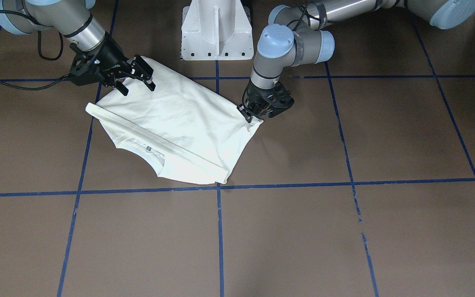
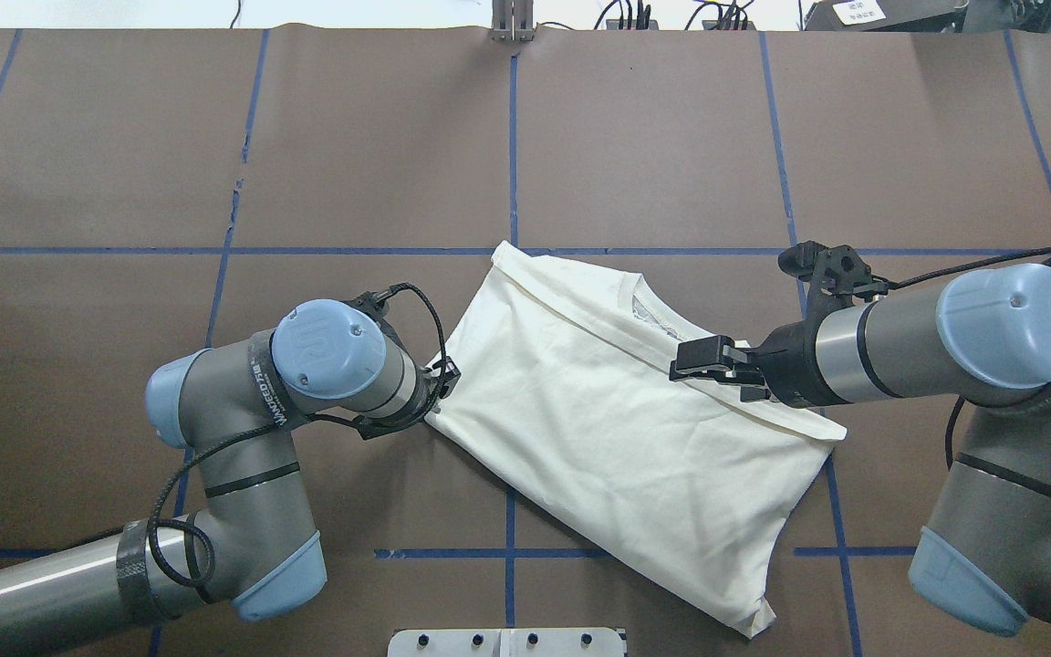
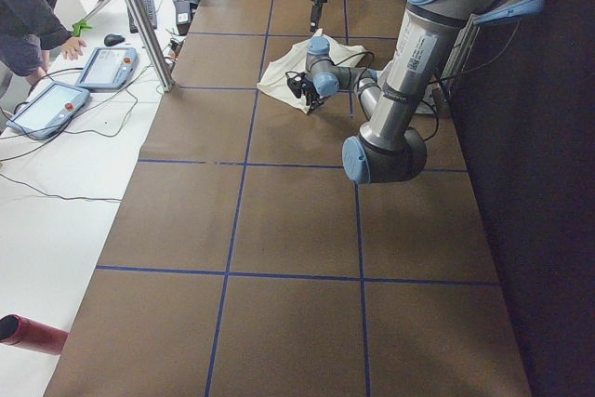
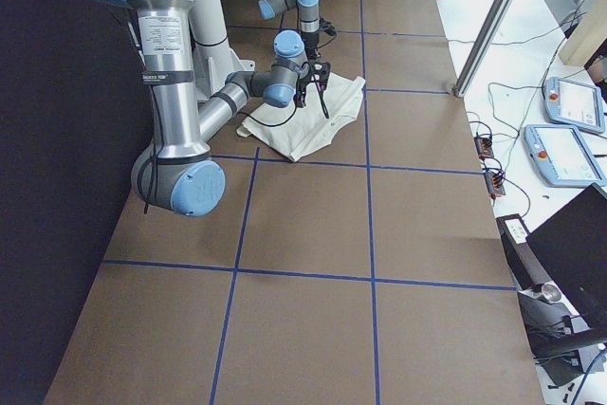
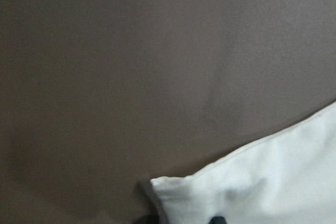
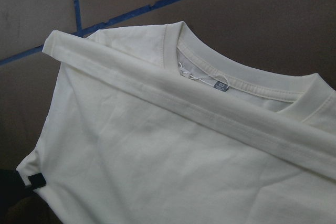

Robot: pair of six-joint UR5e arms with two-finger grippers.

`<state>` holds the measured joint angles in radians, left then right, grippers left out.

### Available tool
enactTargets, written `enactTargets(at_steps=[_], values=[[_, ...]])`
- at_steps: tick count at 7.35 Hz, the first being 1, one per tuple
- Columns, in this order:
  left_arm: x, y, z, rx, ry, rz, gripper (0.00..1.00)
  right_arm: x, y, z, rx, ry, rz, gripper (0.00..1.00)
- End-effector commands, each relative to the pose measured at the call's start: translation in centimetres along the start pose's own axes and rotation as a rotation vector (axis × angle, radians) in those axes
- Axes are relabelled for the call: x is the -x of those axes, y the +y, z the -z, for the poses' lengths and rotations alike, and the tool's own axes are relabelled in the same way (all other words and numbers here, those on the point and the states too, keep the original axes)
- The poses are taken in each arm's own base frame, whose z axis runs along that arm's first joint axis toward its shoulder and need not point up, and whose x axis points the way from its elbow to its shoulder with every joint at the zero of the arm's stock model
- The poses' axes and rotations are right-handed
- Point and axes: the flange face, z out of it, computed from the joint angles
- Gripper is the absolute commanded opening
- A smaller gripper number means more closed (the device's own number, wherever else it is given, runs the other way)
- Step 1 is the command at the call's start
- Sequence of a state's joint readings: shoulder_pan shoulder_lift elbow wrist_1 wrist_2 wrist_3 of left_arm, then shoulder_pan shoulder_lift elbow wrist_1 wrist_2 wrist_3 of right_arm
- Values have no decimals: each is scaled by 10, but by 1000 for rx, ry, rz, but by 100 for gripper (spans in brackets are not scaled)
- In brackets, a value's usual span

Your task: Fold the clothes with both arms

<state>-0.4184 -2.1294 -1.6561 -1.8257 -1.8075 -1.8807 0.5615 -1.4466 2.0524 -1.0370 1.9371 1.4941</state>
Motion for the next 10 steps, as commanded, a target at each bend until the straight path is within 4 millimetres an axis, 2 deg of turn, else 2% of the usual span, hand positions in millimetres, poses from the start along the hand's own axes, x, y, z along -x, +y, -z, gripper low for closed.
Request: enactTargets(at_steps=[1, 2, 3, 4, 5, 6, 8, 10], values=[[-6, -9, 8, -9, 17, -1, 0, -1, -1, -2, -1, 4, -2, 100], [-12, -28, 19, -31, 36, 12, 0, -1, -1, -1, -2, 4, -1, 100], [-27, -65, 41, -76, 69, 7, 0, -1, -1, -1, -2, 4, -1, 100], [-34, -109, 51, -128, 69, -22, 0, -1, -2, 0, -4, 3, -2, 100], [-53, -154, 42, -178, 45, -53, 0, -2, -2, -2, -4, 6, -3, 100], [-75, -190, 24, -208, 46, -54, 0, -2, -2, -2, -10, 6, -3, 100], [-147, -216, -9, -321, 121, -82, 0, -6, -6, -7, -30, 19, -6, 100], [-150, -230, -17, -387, 193, -154, 0, -7, -6, -10, -36, 25, -7, 100]])
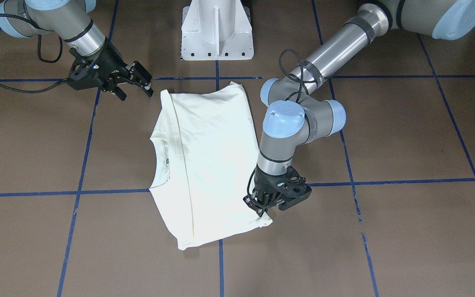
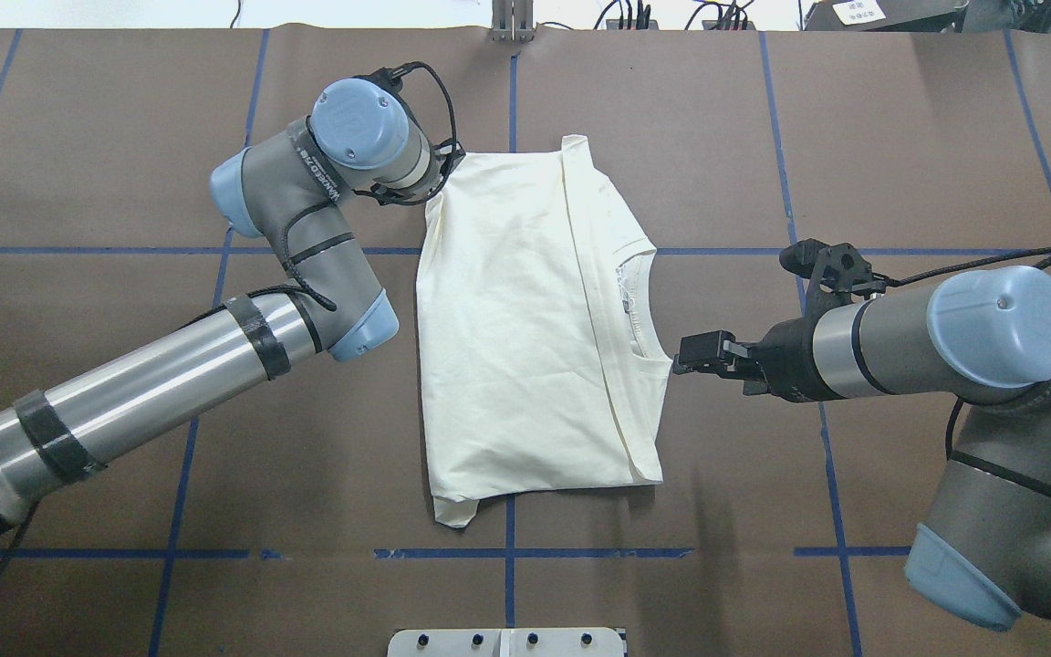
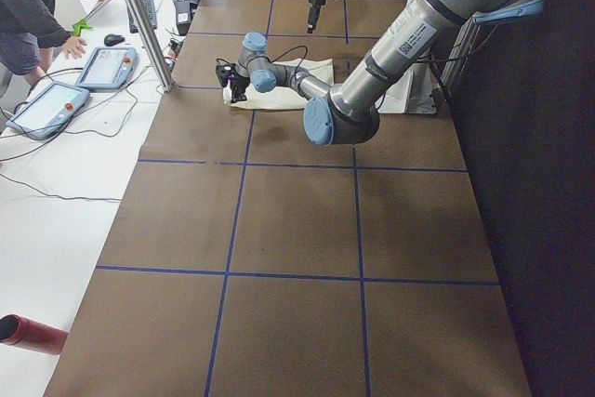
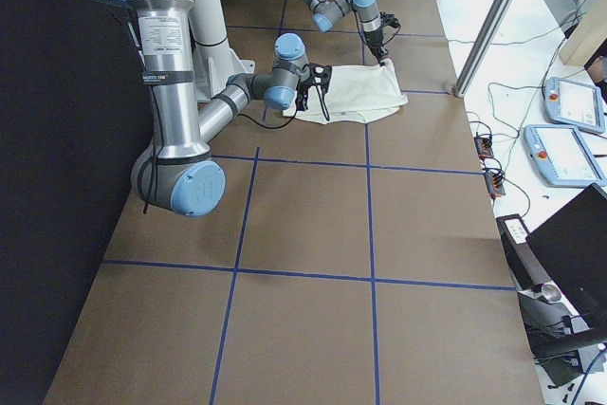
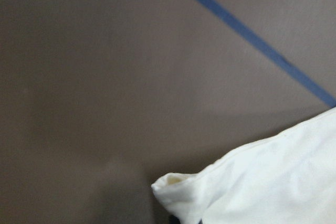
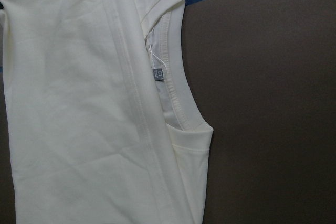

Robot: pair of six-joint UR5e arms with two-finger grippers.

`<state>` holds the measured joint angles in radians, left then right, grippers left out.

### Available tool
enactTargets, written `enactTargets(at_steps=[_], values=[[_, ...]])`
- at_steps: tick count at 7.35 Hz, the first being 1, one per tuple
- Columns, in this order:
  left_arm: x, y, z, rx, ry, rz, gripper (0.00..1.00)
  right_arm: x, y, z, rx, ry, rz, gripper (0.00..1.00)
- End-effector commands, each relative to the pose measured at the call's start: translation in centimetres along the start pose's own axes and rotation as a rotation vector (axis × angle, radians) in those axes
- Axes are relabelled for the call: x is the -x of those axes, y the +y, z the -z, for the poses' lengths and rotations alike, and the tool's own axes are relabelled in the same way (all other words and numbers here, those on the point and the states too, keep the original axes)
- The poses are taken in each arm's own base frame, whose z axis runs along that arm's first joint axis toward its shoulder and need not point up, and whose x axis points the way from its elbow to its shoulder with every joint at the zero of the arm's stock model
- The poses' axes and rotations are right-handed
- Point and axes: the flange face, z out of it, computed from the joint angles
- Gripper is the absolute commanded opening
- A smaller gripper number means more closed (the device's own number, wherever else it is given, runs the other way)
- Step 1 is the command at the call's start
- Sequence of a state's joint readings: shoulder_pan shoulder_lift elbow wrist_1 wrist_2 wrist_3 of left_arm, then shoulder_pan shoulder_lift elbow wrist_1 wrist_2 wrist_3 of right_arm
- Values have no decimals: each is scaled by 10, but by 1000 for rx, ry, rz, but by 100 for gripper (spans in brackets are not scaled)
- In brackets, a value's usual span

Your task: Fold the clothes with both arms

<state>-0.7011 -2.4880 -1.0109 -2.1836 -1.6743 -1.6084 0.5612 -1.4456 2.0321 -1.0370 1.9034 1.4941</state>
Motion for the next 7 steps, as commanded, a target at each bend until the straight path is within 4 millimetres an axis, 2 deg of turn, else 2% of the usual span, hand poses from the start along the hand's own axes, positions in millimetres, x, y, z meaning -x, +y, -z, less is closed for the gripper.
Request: enactTargets(at_steps=[1, 2, 3, 4, 5, 6, 7], values=[[1, -17, -12, -58, 29, -77, 0, 7, -4, -7, -16, -2, 5, 100], [0, -24, -10, -69, 30, -146, 99, 14, -8, -15, -20, 1, 2, 100], [-3, -38, -3, -82, 35, -151, 100, 12, -10, -23, -26, 19, 6, 100], [1, -62, 4, -98, 25, -143, 100, 8, -14, -34, -52, 42, 7, 100], [3, -76, 15, -71, -16, -144, 100, 13, -19, -47, -53, 65, 16, 100], [12, -66, 39, -4, -36, -233, 100, 31, -23, -62, -62, 146, 46, 100], [22, -57, 88, -1, -25, -246, 100, 65, -11, -76, -61, 245, 124, 100]])
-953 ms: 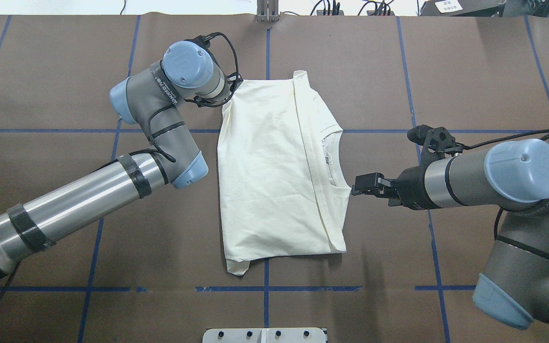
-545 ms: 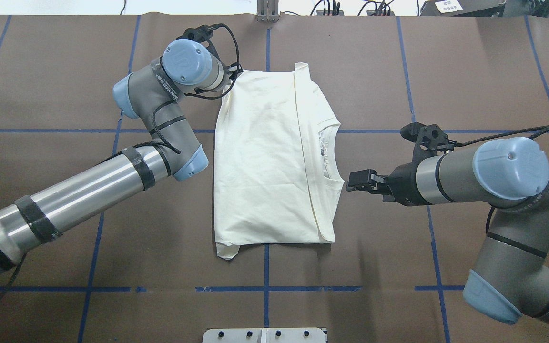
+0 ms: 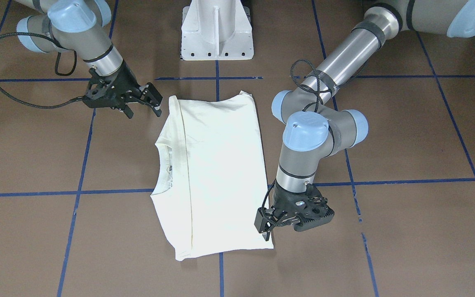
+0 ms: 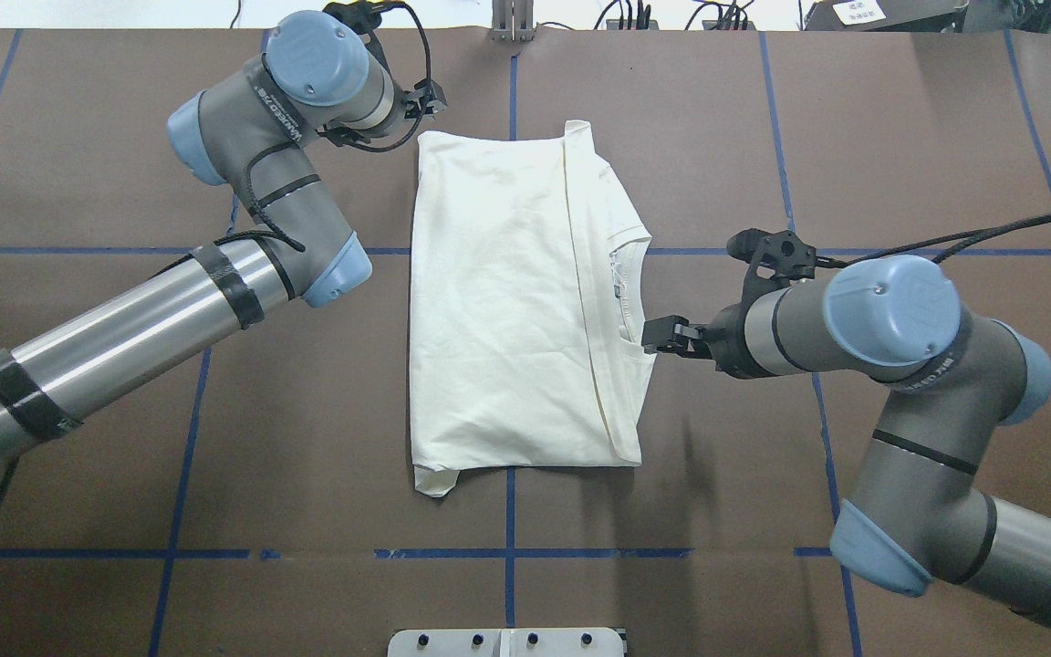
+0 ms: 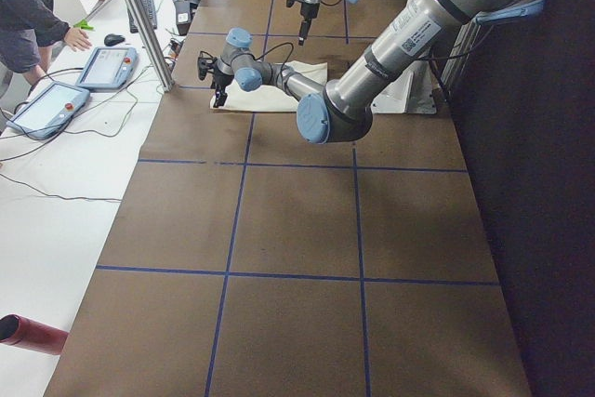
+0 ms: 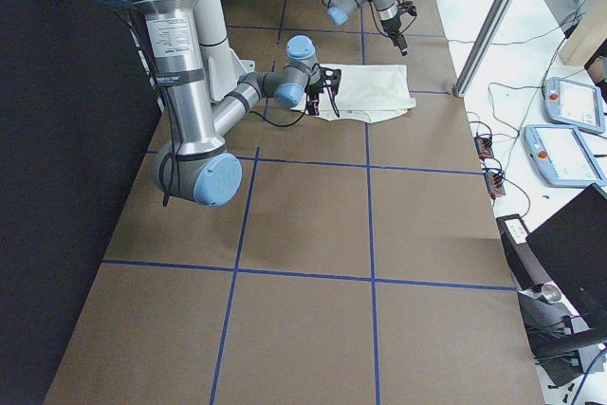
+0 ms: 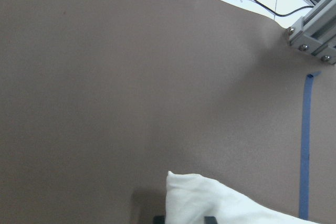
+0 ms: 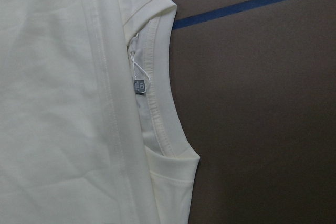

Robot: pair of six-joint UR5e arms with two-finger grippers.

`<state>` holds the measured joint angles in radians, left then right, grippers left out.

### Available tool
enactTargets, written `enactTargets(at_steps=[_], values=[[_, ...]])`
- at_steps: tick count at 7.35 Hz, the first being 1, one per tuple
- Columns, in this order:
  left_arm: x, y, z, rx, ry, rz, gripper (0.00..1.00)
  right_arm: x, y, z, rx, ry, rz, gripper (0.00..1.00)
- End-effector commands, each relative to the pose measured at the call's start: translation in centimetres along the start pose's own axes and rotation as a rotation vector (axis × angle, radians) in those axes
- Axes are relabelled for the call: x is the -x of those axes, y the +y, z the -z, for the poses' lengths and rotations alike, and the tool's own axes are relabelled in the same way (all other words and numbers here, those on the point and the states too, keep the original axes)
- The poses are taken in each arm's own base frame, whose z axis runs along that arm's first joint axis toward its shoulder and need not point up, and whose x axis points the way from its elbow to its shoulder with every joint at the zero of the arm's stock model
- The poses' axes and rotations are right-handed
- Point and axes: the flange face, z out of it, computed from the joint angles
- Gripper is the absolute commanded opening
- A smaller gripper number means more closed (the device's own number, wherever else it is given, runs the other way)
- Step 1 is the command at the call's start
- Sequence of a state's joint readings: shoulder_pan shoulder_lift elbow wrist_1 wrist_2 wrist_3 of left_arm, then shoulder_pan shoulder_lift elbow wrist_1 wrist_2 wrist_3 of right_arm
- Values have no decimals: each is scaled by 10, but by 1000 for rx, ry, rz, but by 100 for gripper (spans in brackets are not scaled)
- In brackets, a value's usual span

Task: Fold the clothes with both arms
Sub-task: 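Release and raise the right gripper while the left gripper moves to the near end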

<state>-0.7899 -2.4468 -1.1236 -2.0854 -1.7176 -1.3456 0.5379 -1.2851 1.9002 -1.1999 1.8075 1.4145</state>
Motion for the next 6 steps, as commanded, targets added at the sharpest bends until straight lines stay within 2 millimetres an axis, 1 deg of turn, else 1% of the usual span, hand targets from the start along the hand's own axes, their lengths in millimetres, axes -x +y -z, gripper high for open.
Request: enactTargets(at_steps=[1, 2, 3, 4, 6], values=[[9, 20, 90, 35, 7, -45, 100, 67, 14, -25, -2, 180, 137, 100], [17, 37, 120, 81, 41, -52, 100, 90, 24, -48, 32, 232, 178, 100], [32, 45, 131, 102, 57, -56, 100, 95, 35, -70, 63, 262, 198, 100], [34, 49, 129, 108, 57, -58, 100, 90, 51, -78, 94, 280, 229, 100], [35, 53, 127, 114, 59, -60, 100, 83, 57, -82, 148, 375, 290, 100]])
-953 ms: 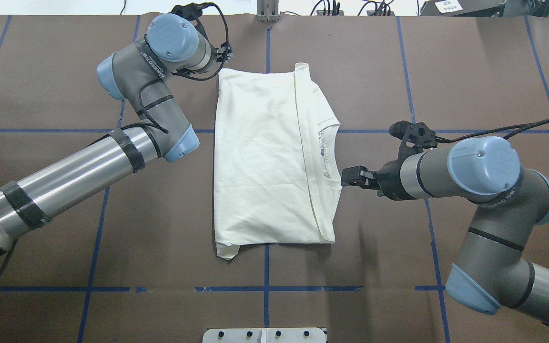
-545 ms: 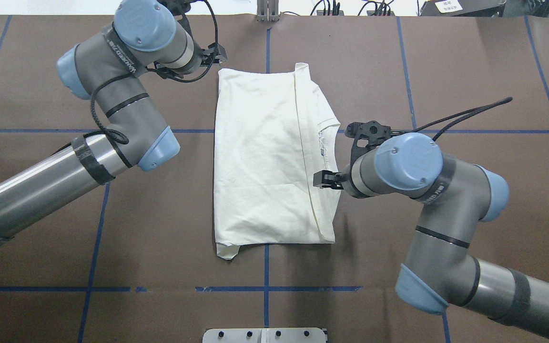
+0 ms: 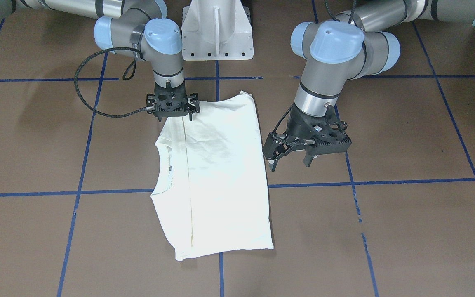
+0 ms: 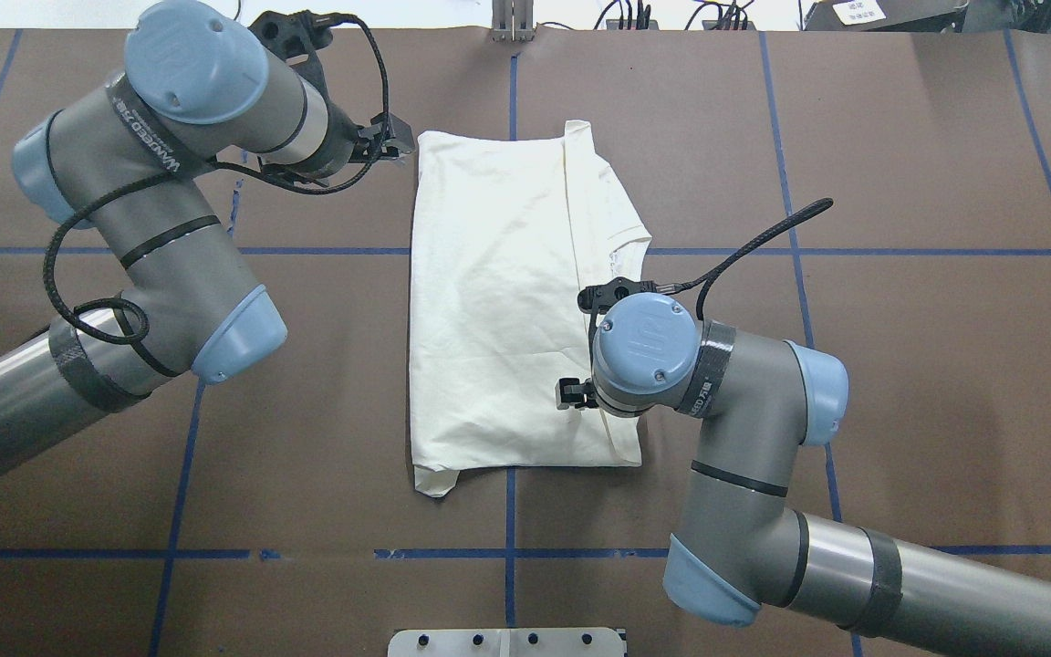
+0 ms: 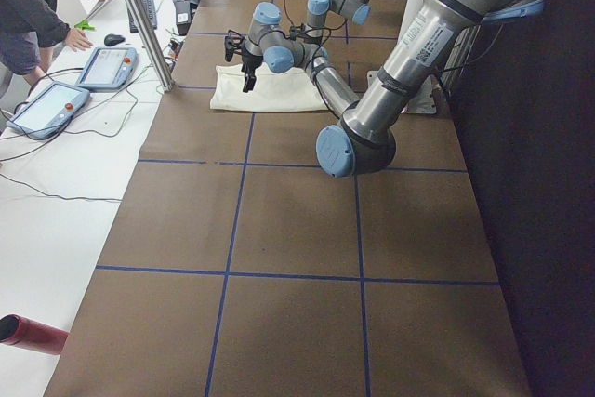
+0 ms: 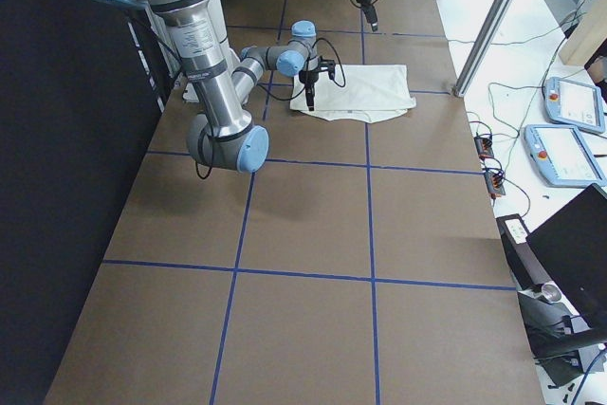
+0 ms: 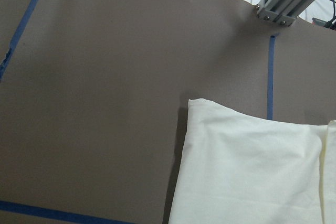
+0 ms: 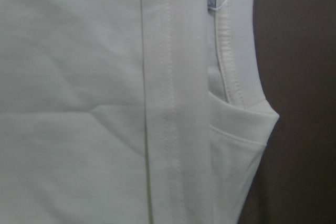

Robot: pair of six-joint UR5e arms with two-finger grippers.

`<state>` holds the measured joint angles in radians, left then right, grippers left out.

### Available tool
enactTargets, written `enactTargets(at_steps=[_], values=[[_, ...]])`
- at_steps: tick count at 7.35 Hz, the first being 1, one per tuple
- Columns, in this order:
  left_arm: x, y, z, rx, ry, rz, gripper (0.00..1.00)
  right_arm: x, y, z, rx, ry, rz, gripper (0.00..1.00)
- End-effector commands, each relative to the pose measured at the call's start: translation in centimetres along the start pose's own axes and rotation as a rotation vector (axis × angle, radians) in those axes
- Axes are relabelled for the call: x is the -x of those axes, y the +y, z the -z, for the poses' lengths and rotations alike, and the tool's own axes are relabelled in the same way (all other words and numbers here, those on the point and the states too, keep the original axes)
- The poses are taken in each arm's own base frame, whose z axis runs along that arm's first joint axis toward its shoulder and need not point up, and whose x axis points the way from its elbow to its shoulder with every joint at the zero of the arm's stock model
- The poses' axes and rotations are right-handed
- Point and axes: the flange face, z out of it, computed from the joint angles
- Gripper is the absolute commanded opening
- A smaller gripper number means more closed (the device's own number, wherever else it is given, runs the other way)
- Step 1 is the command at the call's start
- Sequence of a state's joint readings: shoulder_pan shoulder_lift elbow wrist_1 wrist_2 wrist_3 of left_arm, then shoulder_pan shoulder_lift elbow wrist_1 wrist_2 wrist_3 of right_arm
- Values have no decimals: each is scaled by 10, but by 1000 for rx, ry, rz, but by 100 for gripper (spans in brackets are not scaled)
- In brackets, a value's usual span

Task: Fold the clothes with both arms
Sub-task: 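Release and raise the right gripper while the left gripper moves to the near end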

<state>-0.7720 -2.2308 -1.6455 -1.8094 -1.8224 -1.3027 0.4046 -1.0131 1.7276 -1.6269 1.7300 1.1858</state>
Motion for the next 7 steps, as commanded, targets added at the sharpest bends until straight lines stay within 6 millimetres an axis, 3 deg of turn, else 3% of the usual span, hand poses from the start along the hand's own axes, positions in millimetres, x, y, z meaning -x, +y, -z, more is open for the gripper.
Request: enactTargets(at_steps=[1, 5, 7], values=[[1, 3, 0, 5, 6, -1, 100, -6, 8, -11, 53, 69, 48, 100], [-2, 11, -2, 13, 13, 1, 100, -18, 7, -16, 80, 101, 74, 100], [-5, 18, -4, 23, 16, 13, 100, -45, -11, -13, 76, 136, 86, 100]])
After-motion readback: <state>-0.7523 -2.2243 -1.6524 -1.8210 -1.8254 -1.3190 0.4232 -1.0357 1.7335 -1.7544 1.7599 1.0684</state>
